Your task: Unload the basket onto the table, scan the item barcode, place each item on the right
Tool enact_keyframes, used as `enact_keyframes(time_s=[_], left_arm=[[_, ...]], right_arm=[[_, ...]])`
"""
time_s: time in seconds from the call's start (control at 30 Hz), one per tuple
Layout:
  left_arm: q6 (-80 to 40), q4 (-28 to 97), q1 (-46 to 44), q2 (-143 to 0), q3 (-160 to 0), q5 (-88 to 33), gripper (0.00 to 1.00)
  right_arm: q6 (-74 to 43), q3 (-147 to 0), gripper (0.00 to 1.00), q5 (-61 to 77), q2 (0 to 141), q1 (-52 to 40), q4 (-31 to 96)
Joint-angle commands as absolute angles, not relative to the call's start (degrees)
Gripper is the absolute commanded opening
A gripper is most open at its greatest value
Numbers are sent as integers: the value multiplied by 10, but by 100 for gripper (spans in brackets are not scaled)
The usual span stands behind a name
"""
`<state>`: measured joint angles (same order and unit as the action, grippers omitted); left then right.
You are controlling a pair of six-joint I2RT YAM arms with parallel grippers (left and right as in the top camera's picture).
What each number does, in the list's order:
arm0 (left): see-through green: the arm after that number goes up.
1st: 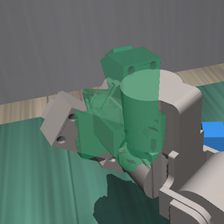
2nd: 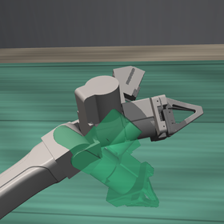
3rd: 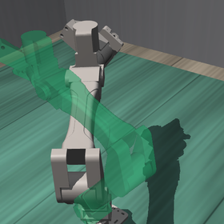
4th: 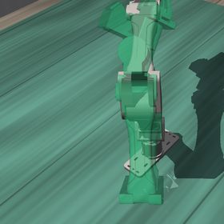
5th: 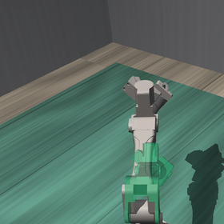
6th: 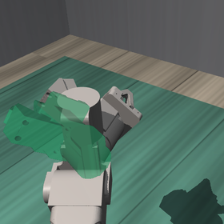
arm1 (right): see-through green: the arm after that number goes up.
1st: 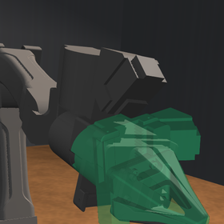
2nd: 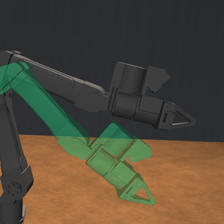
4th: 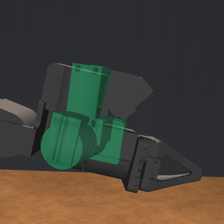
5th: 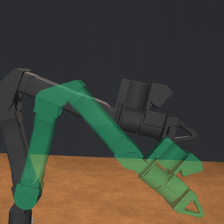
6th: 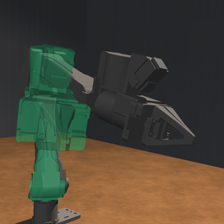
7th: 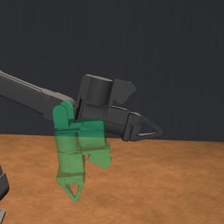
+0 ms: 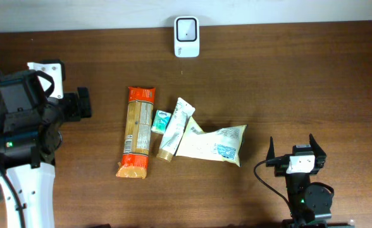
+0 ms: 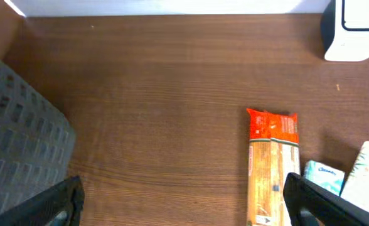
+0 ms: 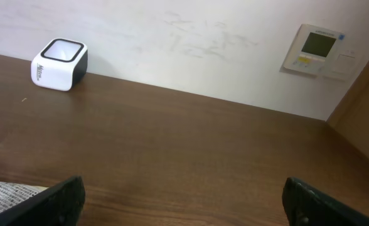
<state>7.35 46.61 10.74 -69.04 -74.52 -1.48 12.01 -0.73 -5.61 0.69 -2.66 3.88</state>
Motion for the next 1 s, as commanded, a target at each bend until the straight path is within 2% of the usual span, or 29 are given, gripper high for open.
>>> enact_keyframes(time_s=[0.0,0.27,0.4,0.87,0.97], left_arm=[[87,463,110,-686,-751,-6,99],[87,455,111,-693,-750,-1,99],[85,442,161,-713,-750,-28,99],[85,457,163,-714,-750,-26,99],[100,448,163,-714,-750,-88,99]], right_arm=[[118,-3,99,-65,4,-22,41],[118,-3,99,-65,4,-22,41],[118,-3,98,-65,4,-22,41],[118,-3,99,-65,4,-22,41],[118,-3,99,-65,4,-22,41]])
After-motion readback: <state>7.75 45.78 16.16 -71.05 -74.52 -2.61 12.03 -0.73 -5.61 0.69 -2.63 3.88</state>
